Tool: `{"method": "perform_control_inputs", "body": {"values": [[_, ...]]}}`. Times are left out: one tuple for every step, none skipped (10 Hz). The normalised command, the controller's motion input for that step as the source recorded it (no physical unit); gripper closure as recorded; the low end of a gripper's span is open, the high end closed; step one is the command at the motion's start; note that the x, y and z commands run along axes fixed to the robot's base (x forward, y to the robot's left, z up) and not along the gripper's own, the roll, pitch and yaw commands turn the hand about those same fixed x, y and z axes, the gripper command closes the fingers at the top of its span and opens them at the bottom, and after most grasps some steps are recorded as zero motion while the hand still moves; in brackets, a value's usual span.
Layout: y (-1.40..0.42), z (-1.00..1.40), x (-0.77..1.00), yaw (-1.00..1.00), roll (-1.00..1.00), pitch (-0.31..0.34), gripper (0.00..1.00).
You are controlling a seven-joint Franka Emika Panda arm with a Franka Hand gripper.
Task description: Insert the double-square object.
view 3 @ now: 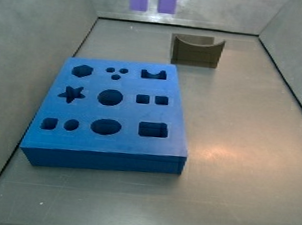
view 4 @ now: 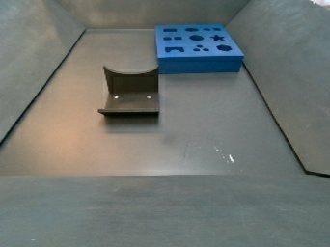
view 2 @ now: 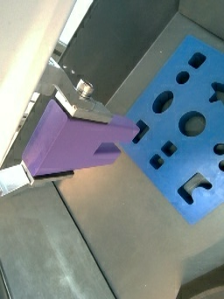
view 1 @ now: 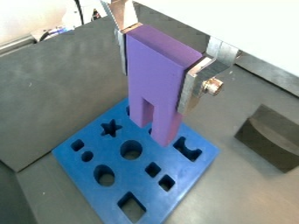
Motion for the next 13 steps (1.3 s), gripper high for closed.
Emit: {"method": "perform_control_inputs", "body": {"values": [[0.0, -0.9, 0.0, 0.0, 0.18, -0.09, 1.0], [0.0, -0.8, 0.0, 0.0, 0.13, -0.166, 1.0], [-0.01, -0.78, 0.07, 0.0, 0.08, -0.204, 1.0], [-0.04, -0.89, 0.29, 0.0, 0.09, -0.124, 1.0], [-0.02, -0.86, 0.07, 0.0, 0.12, -0.14, 1.0], [0.0, -0.91, 0.03, 0.0, 0.0, -0.161, 1.0], [0.0, -0.85, 0.0, 0.0, 0.05, -0.181, 1.0], [0.0, -0.85, 0.0, 0.0, 0.08, -0.179, 1.0], [0.0, -0.83, 0.0, 0.0, 0.08, -0.186, 1.0], [0.08, -0.76, 0.05, 0.0, 0.11, -0.176, 1.0], [0.1, -0.73, 0.09, 0.0, 0.17, -0.144, 1.0], [0.04, -0.64, 0.0, 0.05, 0.27, -0.146, 1.0], [0.0, -0.56, -0.08, 0.13, 0.33, -0.157, 1.0]]}}
